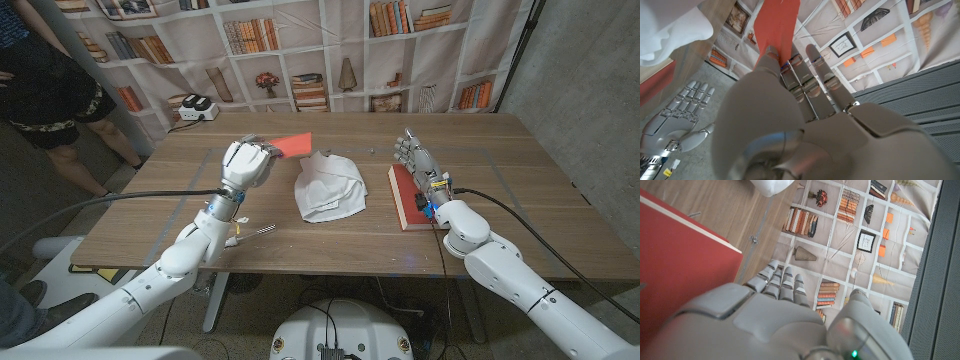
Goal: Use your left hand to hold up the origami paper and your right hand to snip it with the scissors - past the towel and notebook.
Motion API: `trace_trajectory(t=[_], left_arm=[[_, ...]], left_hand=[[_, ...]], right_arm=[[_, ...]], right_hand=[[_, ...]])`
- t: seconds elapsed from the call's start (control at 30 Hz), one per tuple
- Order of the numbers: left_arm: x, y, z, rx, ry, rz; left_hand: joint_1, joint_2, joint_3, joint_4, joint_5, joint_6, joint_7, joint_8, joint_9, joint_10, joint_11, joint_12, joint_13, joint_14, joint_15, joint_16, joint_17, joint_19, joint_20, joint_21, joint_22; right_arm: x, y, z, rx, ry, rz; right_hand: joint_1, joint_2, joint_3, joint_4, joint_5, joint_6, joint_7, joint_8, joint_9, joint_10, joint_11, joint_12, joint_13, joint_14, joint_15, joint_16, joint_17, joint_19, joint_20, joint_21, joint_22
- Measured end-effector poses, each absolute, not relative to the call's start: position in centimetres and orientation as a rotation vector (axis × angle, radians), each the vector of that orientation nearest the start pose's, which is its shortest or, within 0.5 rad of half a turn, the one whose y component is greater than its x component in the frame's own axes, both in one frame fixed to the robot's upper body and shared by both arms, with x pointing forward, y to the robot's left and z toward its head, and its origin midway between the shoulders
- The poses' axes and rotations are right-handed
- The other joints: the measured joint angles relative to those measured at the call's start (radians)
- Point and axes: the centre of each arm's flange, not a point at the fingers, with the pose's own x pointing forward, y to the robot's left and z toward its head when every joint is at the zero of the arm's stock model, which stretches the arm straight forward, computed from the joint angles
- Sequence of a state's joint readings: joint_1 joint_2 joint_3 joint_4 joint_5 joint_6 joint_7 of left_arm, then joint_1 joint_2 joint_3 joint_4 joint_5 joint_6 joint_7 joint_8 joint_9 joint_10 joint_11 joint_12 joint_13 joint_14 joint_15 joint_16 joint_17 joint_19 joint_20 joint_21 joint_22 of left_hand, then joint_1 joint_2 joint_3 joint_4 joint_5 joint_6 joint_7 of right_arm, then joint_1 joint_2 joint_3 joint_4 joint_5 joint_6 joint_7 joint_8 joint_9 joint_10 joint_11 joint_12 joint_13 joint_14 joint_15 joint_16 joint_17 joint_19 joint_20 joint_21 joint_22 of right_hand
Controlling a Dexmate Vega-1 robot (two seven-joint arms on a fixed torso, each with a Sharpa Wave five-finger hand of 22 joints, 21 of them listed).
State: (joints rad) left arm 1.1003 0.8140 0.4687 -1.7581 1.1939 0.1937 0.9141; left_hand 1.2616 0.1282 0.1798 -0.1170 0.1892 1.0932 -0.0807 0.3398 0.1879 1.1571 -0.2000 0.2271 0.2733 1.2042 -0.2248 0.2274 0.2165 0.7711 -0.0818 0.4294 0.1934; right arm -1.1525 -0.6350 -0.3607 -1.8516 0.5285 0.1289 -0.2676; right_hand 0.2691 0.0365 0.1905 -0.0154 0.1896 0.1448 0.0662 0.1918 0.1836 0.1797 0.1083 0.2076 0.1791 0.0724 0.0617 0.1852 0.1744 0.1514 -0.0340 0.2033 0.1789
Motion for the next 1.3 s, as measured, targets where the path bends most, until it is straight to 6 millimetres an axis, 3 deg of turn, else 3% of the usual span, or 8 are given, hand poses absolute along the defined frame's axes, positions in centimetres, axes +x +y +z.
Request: trace_trajectory(t=[0.9,1.07,1.3], left_arm=[[50.4,23.0,-3.3,1.596,-1.614,0.594],[50.6,22.7,-3.1,1.575,-1.635,0.592],[50.7,22.8,-3.1,1.536,-1.651,0.588]], left_hand=[[0.000,0.000,0.004,0.004,-0.001,0.005,-0.005,0.000,0.001,0.000,0.000,0.000,0.017,0.000,0.000,0.000,0.009,-0.020,0.005,0.004,0.005],[0.000,0.000,0.004,0.004,-0.001,0.005,-0.005,-0.001,0.001,0.005,0.005,-0.003,0.019,-0.004,-0.004,0.000,0.013,-0.020,0.005,0.004,0.005],[0.000,0.000,0.004,0.004,-0.001,0.003,-0.010,-0.002,0.000,0.008,0.003,-0.004,0.022,-0.004,-0.004,0.000,0.014,-0.025,0.000,0.004,0.005]], right_arm=[[49.5,-25.6,-6.1,-0.097,-0.666,0.129],[48.0,-26.2,-6.3,-0.120,-0.696,0.107],[45.3,-27.2,-7.1,-0.165,-0.716,0.059]], right_hand=[[0.013,0.013,0.010,-0.015,0.000,0.030,-0.003,0.005,0.000,0.039,-0.011,0.008,0.000,0.029,-0.014,0.000,0.000,0.025,-0.004,0.004,0.000],[0.017,0.017,0.008,-0.022,0.000,0.065,0.008,0.019,0.000,0.057,-0.007,0.016,0.000,0.040,-0.014,0.003,0.000,0.033,-0.004,0.004,0.000],[0.017,0.017,0.008,-0.022,0.000,0.082,0.011,0.019,0.000,0.069,-0.009,0.023,0.000,0.052,-0.015,0.003,0.000,0.041,-0.005,0.004,0.000]])
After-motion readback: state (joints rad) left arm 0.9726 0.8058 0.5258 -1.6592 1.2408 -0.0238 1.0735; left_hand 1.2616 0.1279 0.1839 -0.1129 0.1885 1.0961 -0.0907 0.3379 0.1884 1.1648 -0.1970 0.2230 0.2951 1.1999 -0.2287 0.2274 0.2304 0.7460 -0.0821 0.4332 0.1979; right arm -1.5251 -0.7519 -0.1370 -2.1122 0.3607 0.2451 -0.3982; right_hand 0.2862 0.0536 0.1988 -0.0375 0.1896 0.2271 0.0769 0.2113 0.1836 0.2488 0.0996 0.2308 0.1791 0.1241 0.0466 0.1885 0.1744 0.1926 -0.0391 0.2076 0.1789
